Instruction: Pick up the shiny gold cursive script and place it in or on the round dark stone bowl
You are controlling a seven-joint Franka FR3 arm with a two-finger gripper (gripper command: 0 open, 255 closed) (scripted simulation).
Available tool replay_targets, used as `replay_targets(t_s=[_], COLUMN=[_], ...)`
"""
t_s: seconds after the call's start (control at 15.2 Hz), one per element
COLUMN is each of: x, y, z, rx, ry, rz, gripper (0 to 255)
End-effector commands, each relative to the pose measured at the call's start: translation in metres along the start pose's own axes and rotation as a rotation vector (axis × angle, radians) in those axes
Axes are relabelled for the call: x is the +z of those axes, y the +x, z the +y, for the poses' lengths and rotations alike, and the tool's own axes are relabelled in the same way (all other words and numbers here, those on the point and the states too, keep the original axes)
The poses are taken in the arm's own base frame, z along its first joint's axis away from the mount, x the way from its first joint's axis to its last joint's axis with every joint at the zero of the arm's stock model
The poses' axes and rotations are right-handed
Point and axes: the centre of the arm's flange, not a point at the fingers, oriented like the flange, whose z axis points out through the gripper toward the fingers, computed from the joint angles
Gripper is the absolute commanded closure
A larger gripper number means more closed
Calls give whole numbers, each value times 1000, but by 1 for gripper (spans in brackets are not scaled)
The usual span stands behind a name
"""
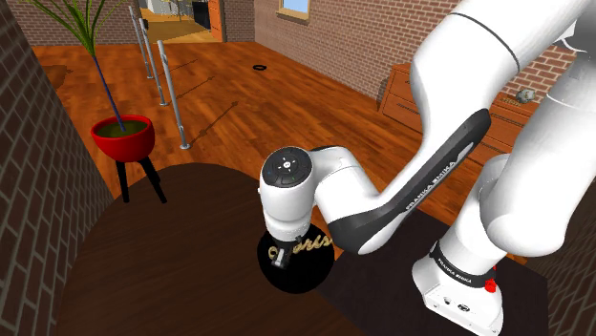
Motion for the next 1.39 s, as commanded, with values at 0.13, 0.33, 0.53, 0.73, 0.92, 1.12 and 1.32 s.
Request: replay_targets(t_s=[0.13,0.33,0.53,0.73,0.92,1.12,1.32], x=[1,1,1,-25,-49,-49,-49], y=[0,0,0,0,0,0,0], z=[0,0,0,0,0,0,0], rx=[0,0,0,0,0,0,0], ry=[0,0,0,0,0,0,0], rz=[0,0,0,0,0,0,0], gripper=[255,0,0,0,0,0,0])
